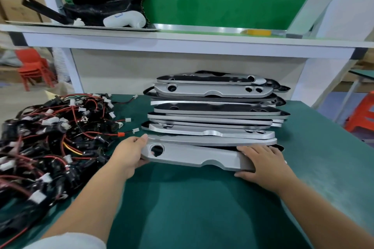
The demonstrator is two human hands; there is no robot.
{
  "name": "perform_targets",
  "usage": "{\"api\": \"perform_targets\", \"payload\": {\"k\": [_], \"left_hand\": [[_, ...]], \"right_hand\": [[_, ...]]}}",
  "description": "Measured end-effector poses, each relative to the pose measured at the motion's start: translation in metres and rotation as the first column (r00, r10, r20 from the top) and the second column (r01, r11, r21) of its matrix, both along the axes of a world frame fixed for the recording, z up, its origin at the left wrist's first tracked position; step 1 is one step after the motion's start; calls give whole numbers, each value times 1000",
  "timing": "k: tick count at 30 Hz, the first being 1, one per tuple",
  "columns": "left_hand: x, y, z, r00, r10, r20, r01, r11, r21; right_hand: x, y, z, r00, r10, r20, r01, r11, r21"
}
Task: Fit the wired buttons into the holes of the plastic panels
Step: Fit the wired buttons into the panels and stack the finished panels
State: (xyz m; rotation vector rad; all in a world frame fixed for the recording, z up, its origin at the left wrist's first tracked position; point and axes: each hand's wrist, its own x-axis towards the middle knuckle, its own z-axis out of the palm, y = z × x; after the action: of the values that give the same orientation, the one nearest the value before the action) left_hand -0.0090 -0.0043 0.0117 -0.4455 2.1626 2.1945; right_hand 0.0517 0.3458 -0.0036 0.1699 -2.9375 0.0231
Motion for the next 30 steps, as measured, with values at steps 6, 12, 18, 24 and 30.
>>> {"api": "perform_targets", "payload": {"k": [6, 12, 18, 24, 30], "left_hand": [[47, -8, -16, 990, 66, -127, -68, 998, -12], [82, -19, -11, 972, 62, -227, -114, 969, -221], [97, -83, -3, 893, 260, -368, -443, 361, -821], [110, -114, -4, 973, 227, -39, -91, 226, -970], [119, -95, -8, 963, 264, 48, 28, 80, -996]], "right_hand": [[44, -19, -18, 940, -78, -331, 48, 994, -96], [68, -34, -17, 924, -257, -284, 214, 961, -175], [82, -16, -16, 896, -380, -229, 322, 913, -252], [85, -13, -18, 881, -418, -220, 348, 890, -296], [84, -14, -16, 892, -414, -182, 364, 896, -255]]}}
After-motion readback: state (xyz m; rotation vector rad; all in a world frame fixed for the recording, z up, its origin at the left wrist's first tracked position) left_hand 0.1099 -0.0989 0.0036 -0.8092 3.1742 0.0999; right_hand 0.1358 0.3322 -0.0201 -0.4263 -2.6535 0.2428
